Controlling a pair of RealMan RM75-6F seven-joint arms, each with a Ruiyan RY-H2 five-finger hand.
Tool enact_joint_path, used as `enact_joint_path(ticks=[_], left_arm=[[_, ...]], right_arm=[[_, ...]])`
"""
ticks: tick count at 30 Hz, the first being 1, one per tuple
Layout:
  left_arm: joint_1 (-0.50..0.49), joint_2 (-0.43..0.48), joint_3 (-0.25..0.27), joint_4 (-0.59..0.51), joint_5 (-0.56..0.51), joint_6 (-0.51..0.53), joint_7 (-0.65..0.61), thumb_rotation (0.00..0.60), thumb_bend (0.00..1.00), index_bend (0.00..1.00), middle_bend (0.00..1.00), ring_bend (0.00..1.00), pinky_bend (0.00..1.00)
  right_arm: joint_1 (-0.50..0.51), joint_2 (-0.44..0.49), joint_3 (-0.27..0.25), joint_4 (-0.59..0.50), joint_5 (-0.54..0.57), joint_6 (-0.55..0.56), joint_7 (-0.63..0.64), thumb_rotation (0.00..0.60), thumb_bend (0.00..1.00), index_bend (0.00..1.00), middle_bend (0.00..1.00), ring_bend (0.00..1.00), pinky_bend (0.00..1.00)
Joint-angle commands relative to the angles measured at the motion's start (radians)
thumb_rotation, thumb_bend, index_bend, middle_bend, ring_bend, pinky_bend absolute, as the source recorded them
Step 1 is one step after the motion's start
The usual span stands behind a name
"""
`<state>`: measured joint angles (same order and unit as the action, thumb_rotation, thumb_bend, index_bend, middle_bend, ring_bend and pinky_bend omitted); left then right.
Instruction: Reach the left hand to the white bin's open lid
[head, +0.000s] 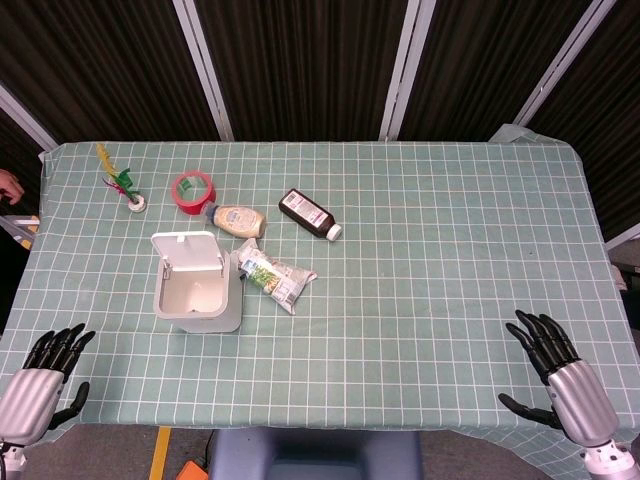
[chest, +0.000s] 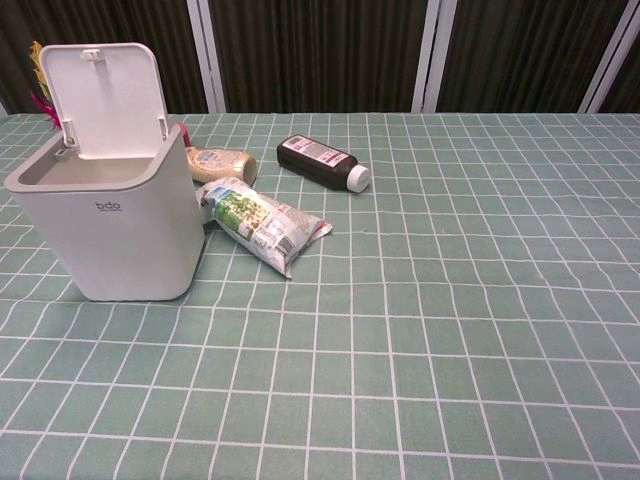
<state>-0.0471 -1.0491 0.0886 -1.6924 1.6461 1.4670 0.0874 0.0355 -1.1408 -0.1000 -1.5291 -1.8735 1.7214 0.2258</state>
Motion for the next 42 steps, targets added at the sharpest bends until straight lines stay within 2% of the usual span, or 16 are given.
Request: enact_joint_path(ticks=[1, 5, 6, 7, 8, 9, 10, 11, 12, 14, 15, 20, 24, 28, 35, 42], left_arm=[[-0.003, -0.002, 0.001, 0.002, 0.008, -0.001, -0.003, 0.6, 0.51, 0.07, 0.0, 0.0, 0.0], [-0.011, -0.016, -0.005, 0.015, 0.028, 0.008, -0.025, 0.6, 0.51, 0.07, 0.0, 0.0, 0.02], [-0.012, -0.018, -0.007, 0.016, 0.03, 0.011, -0.029, 0.6, 0.51, 0.07, 0.01, 0.0, 0.05], [-0.013, -0.02, -0.009, 0.018, 0.033, 0.014, -0.033, 0.6, 0.51, 0.07, 0.07, 0.06, 0.15], [-0.017, -0.03, -0.02, 0.024, 0.039, 0.026, -0.048, 0.6, 0.51, 0.07, 0.18, 0.17, 0.32], [-0.024, -0.043, -0.041, 0.033, 0.04, 0.045, -0.056, 0.6, 0.52, 0.08, 0.36, 0.36, 0.58], [-0.069, -0.089, -0.165, 0.038, -0.007, 0.105, -0.088, 0.6, 0.53, 0.09, 0.55, 0.55, 0.79], [-0.105, -0.113, -0.218, 0.041, -0.052, 0.086, -0.111, 0.6, 0.55, 0.1, 0.71, 0.72, 0.93], [-0.139, -0.122, -0.257, 0.031, -0.083, 0.06, -0.132, 0.6, 0.57, 0.12, 0.85, 0.85, 0.99], [-0.182, -0.12, -0.308, 0.001, -0.13, 0.022, -0.134, 0.6, 0.6, 0.14, 0.97, 0.97, 1.0], [-0.212, -0.117, -0.339, -0.018, -0.159, -0.004, -0.112, 0.6, 0.61, 0.16, 0.99, 0.99, 1.0], [-0.328, -0.106, -0.436, -0.101, -0.312, -0.149, -0.033, 0.6, 0.62, 0.18, 1.0, 1.0, 1.0], [-0.427, -0.083, -0.485, -0.155, -0.514, -0.335, -0.003, 0.6, 0.62, 0.2, 1.0, 1.0, 1.0], [-0.508, -0.046, -0.498, -0.174, -0.678, -0.477, 0.04, 0.6, 0.62, 0.22, 1.0, 1.0, 1.0], [-0.576, -0.047, -0.485, -0.18, -0.766, -0.485, 0.12, 0.6, 0.63, 0.23, 1.0, 1.0, 1.0], [-0.605, 0.03, -0.438, -0.24, -0.835, -0.558, 0.148, 0.6, 0.62, 0.27, 1.0, 1.0, 1.0]], right_arm=[[0.0, 0.001, -0.004, 0.0, -0.008, 0.0, 0.001, 0.6, 0.22, 0.0, 0.0, 0.0, 0.0], [-0.006, 0.002, -0.006, 0.002, -0.017, 0.015, 0.003, 0.6, 0.22, 0.0, 0.0, 0.0, 0.0], [-0.006, 0.002, -0.006, 0.002, -0.018, 0.017, 0.004, 0.6, 0.22, 0.0, 0.0, 0.0, 0.0], [-0.007, 0.002, -0.006, 0.002, -0.019, 0.019, 0.004, 0.6, 0.22, 0.0, 0.0, 0.0, 0.0], [-0.009, 0.003, -0.005, 0.003, -0.022, 0.026, 0.007, 0.6, 0.22, 0.0, 0.0, 0.0, 0.0], [-0.01, 0.002, -0.004, 0.003, -0.024, 0.033, 0.009, 0.6, 0.22, 0.0, 0.0, 0.0, 0.0], [-0.009, -0.001, -0.002, 0.008, -0.031, 0.039, 0.01, 0.6, 0.22, 0.0, 0.0, 0.0, 0.0], [-0.008, -0.003, -0.002, 0.012, -0.033, 0.038, 0.01, 0.6, 0.22, 0.0, 0.0, 0.0, 0.0], [-0.006, -0.006, -0.001, 0.016, -0.035, 0.037, 0.01, 0.6, 0.22, 0.0, 0.0, 0.0, 0.0], [-0.005, -0.011, 0.0, 0.02, -0.039, 0.036, 0.005, 0.6, 0.22, 0.0, 0.0, 0.0, 0.0], [-0.004, -0.013, -0.001, 0.023, -0.044, 0.035, 0.0, 0.6, 0.22, 0.0, 0.0, 0.0, 0.0], [-0.002, -0.025, -0.001, 0.035, -0.065, 0.037, -0.035, 0.6, 0.22, 0.0, 0.0, 0.0, 0.0], [0.001, -0.032, -0.001, 0.042, -0.072, 0.033, -0.05, 0.6, 0.22, 0.0, 0.0, 0.0, 0.0], [0.002, -0.033, 0.001, 0.043, -0.068, 0.031, -0.051, 0.6, 0.22, 0.0, 0.0, 0.0, 0.0], [0.004, -0.027, 0.004, 0.039, -0.054, 0.029, -0.04, 0.6, 0.22, 0.0, 0.0, 0.0, 0.0], [0.002, -0.024, 0.004, 0.039, -0.053, 0.04, -0.031, 0.6, 0.22, 0.0, 0.0, 0.0, 0.0]])
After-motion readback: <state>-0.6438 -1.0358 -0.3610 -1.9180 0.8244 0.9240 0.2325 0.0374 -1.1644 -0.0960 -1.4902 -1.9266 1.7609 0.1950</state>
